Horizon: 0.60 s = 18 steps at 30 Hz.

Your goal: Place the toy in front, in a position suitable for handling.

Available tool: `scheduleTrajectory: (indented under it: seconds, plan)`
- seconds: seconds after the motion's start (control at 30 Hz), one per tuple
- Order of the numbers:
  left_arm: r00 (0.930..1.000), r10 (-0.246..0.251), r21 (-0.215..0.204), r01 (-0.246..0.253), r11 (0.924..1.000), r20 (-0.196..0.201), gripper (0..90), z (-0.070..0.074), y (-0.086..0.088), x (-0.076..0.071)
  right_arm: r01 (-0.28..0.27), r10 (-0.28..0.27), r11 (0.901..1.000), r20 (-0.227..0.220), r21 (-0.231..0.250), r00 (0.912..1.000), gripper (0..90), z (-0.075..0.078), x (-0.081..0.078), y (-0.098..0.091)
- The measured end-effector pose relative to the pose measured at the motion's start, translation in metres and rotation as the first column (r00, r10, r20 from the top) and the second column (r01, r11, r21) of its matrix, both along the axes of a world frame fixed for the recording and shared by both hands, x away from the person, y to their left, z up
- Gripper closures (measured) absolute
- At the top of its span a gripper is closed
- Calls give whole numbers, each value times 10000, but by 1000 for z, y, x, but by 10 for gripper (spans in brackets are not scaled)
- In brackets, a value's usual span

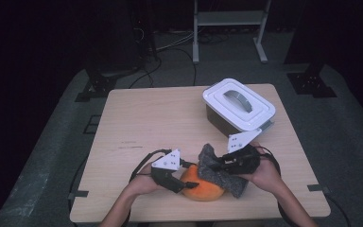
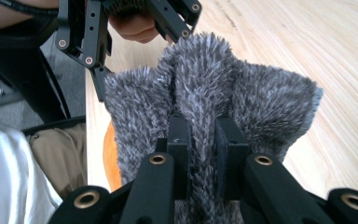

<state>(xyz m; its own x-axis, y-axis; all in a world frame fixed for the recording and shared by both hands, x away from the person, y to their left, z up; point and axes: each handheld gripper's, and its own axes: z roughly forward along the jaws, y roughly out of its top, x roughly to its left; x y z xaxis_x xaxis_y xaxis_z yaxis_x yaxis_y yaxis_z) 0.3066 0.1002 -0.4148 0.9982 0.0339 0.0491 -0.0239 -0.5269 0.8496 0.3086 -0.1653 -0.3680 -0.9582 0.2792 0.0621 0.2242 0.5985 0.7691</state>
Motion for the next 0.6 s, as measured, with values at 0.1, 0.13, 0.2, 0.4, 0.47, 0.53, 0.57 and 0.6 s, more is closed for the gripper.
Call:
scheduleTrajectory:
  seconds: [0.1, 0.13, 0.2, 0.4, 0.47, 0.53, 0.57, 0.6]
  plan:
    - [9998, 99, -80, -100, 9999, -172, 389, -2, 5, 2, -115, 115, 9999, -57, -97, 9999, 779, -2, 1, 2]
    - [9997, 173, -60, -174, 9998, -186, 388, -3, 7, 3, -92, 91, 9999, -105, -130, 9999, 779, -3, 1, 1]
    - [9989, 323, -77, -326, 9994, -335, 380, -3, 10, 6, 28, -32, 9999, -260, -163, 9997, 780, -9, 1, -4]
    - [9908, 524, -391, -577, 9976, -1250, 261, -1, 4, 8, 208, -202, 9998, -682, 78, 9975, 781, -20, -2, -12]
    - [9922, 498, -264, -532, 9982, -1143, 265, 0, 1, 7, 148, -144, 9999, -698, 44, 9975, 781, -20, -3, -13]
    - [9941, 392, -328, -427, 9985, -1014, 318, -1, 1, 6, 111, -116, 9999, -628, -88, 9980, 780, -17, -4, -13]
    - [9949, 351, -341, -385, 9987, -942, 333, -1, 1, 5, 124, -129, 9999, -497, -101, 9987, 780, -14, -4, -13]
    - [9954, 285, -345, -317, 9989, -912, 341, 0, 1, 5, 160, -163, 9998, -377, -85, 9992, 779, -11, -4, -12]
